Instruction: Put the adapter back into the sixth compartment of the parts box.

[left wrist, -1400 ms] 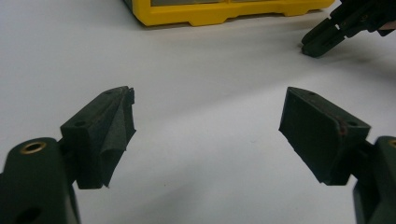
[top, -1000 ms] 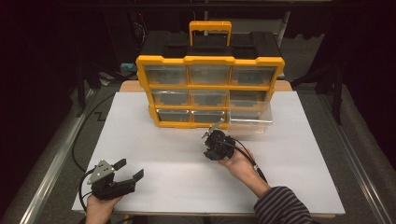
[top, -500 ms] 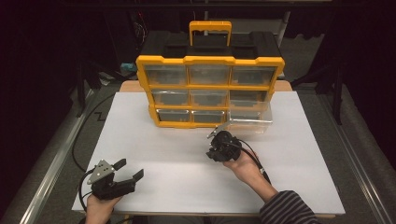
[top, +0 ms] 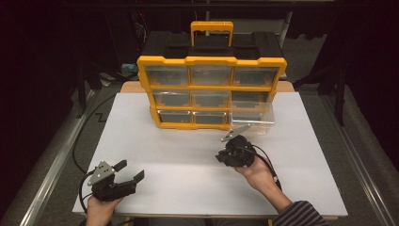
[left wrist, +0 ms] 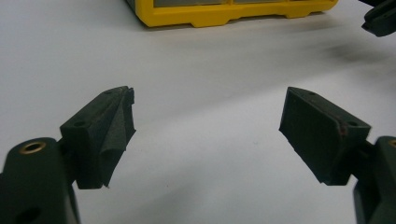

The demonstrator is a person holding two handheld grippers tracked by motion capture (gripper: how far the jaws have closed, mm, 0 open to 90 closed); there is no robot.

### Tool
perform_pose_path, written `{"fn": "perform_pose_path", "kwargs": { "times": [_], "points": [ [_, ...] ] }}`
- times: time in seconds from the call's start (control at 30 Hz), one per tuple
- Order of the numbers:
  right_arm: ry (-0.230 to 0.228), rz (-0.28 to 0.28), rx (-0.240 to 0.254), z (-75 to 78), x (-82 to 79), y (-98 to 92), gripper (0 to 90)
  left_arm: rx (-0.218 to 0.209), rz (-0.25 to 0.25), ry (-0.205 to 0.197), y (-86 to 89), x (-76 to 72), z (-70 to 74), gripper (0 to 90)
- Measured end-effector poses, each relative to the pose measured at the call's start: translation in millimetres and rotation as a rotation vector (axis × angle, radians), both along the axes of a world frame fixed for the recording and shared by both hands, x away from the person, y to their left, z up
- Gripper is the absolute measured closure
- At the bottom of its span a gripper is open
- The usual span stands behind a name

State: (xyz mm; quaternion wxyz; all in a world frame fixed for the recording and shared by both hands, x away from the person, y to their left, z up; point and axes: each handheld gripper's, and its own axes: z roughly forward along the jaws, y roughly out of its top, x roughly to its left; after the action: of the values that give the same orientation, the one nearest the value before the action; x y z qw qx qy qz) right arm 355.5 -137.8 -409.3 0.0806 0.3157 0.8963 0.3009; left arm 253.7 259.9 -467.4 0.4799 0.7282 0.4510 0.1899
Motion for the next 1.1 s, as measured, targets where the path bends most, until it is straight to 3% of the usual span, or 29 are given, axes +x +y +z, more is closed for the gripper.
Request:
{"fn": "perform_pose_path", "kwargs": {
  "times": [0.47,1.1],
  "points": [
    [-0.029,-0.072,0.079,0.0,-14.5,-40.9,76.9,0.0,0.006,-0.003,0.2,-0.1,0.2,18.3],
    [-0.051,-0.139,0.16,-5.3,-27.7,-77.1,76.9,-0.01,0.02,-0.006,1.5,-0.2,0.3,18.1]
  ]
}}
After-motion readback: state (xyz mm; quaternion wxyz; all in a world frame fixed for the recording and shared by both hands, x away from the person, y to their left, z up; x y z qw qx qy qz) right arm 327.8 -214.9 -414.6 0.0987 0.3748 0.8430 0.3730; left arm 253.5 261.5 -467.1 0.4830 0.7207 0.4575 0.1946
